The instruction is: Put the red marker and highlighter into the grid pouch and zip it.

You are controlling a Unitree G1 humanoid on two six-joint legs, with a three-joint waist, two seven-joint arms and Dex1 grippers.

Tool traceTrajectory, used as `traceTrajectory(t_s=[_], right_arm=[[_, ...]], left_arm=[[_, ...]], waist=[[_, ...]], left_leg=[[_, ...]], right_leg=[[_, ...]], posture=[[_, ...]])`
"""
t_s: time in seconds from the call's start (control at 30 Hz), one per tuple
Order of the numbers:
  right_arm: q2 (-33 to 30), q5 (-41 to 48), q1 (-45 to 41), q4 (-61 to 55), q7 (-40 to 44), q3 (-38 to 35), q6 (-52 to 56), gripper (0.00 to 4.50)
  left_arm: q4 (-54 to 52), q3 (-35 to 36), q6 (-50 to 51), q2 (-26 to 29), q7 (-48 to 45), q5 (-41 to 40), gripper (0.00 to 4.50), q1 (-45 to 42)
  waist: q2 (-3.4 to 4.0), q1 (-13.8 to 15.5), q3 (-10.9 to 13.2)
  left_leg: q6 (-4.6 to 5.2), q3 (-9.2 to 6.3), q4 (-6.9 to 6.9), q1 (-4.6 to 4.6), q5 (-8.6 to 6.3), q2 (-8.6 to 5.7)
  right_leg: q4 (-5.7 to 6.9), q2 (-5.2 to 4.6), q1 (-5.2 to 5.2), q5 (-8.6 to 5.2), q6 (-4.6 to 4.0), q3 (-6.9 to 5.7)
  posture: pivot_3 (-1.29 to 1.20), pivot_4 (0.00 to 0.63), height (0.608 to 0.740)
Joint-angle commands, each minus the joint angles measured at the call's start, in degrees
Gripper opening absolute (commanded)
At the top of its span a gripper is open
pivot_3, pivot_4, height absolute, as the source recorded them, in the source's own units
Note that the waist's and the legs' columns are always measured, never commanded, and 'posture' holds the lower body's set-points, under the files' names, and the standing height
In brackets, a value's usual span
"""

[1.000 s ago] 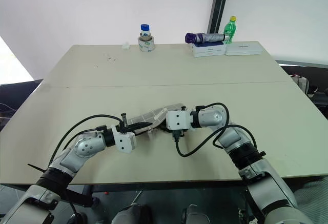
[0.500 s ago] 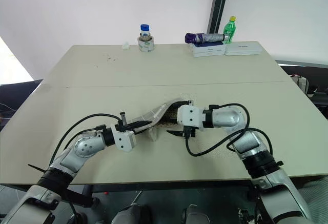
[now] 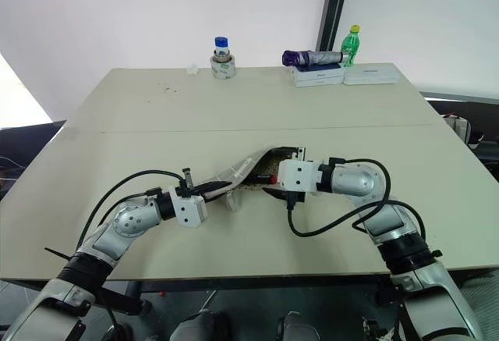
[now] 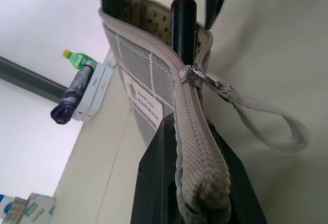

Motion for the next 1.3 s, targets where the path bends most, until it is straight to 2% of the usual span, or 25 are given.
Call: traceTrajectory(t_s=[0.03, 0.3, 0.43, 0.5, 0.57, 0.67, 0.77, 0.9, 1.07, 1.27, 1.3], right_arm=[[-0.5, 9.0, -0.2, -5.4, 3.0, -4.4, 6.1, 4.44], [-1.0, 30.3, 0.6, -15.6, 4.4, -11.3, 31.1, 4.44], [-1.2, 40.9, 6.1, -20.0, 1.4, -12.2, 47.7, 4.44], [-3.0, 40.1, 11.9, -21.5, 2.1, -9.1, 51.0, 4.44], [-1.5, 33.9, 15.2, -20.9, -1.0, -5.1, 47.1, 4.44], [5.5, 31.0, 13.5, -18.8, -9.6, -3.4, 48.0, 4.44], [11.1, 32.5, 12.2, -17.3, -13.2, -4.4, 50.5, 4.44], [13.9, 29.6, 10.6, -15.1, -14.4, -2.7, 47.7, 4.44], [18.5, 32.5, 9.1, -14.7, -13.8, -2.6, 49.2, 4.44], [22.6, 31.0, 7.3, -10.9, -13.9, -0.5, 47.7, 4.44], [23.0, 30.9, 7.0, -10.5, -13.9, -0.6, 47.6, 4.21]], left_arm=[[-0.8, 0.4, -0.6, 0.2, 0.4, -1.0, 0.0, -0.1], [-0.3, 0.7, -0.4, 0.1, 0.8, -1.0, 0.0, 0.0], [-1.0, 0.1, 0.3, -0.6, 0.5, -0.7, 0.0, -0.9], [-1.4, 0.1, 0.8, -1.0, 0.3, -0.8, 0.0, -1.6], [-1.7, 0.0, 1.1, -1.3, 0.1, -0.7, 0.0, -2.0], [-2.4, -0.7, 1.4, -1.2, -0.7, -0.5, 0.0, -2.0], [-2.6, -2.0, 0.5, -0.1, -1.5, 2.0, 0.0, -2.2], [-2.8, -2.5, 0.2, 0.5, -1.6, 2.9, 0.0, -2.9], [-2.9, -2.8, 0.4, 0.4, -1.2, 3.6, 0.0, -3.8], [-3.5, -2.6, 1.3, -0.6, -1.0, 3.2, 0.0, -3.8], [-3.6, -2.5, 1.5, -0.7, -1.0, 3.2, 0.0, -3.7]], waist=[[0.0, -0.1, 0.0], [0.0, 0.0, 0.0], [-0.03, 0.2, 0.0], [-0.04, 0.3, 0.0], [-0.06, 0.2, 0.0], [-0.05, -0.6, 0.0], [-0.05, -0.4, 0.0], [-0.08, 0.1, 0.0], [-0.08, -0.1, 0.0], [-0.08, -0.1, 0.0], [-0.08, -0.1, 0.0]], left_leg=[[0.0, 0.0, 0.0, 0.0, 0.0, 0.0], [0.26, -0.11, 0.0, 0.0, -0.16, 0.06], [0.31, -0.18, -0.01, 0.0, -0.18, 0.08], [0.36, -0.22, 0.01, 0.0, -0.22, 0.06], [0.43, -0.22, 0.01, -0.01, -0.26, 0.02], [0.41, -0.2, 0.03, 0.02, -0.25, 0.06], [0.29, -0.22, 0.03, 0.03, -0.17, 0.07], [0.3, -0.23, 0.02, -0.01, -0.18, 0.07], [0.34, -0.21, 0.02, -0.04, -0.21, 0.04], [0.34, -0.21, 0.01, -0.04, -0.2, 0.04], [0.34, -0.21, 0.01, -0.04, -0.2, 0.04]], right_leg=[[0.0, 0.0, 0.0, 0.0, 0.0, 0.0], [0.0, -0.02, 0.02, 0.01, -0.02, 0.0], [0.0, -0.06, 0.03, 0.01, -0.03, -0.01], [-0.02, -0.06, 0.08, 0.0, -0.03, -0.03], [-0.05, -0.1, 0.11, 0.0, -0.04, -0.03], [-0.03, -0.05, 0.06, 0.03, -0.06, -0.02], [0.07, 0.07, 0.01, 0.05, -0.08, -0.01], [0.04, 0.05, 0.01, 0.05, -0.1, -0.02], [0.0, 0.0, 0.01, 0.05, -0.09, -0.01], [0.0, 0.04, 0.01, 0.05, -0.09, -0.02], [0.0, 0.04, 0.01, 0.05, -0.09, -0.02]], posture=[[0.0, 0.15, 0.74], [0.0, 0.15, 0.74], [0.0, 0.15, 0.74], [0.0, 0.15, 0.74], [0.0, 0.15, 0.74], [0.0, 0.15, 0.74], [0.0, 0.15, 0.74], [0.0, 0.15, 0.74], [0.0, 0.15, 0.74], [0.0, 0.15, 0.74], [0.0, 0.15, 0.74]])
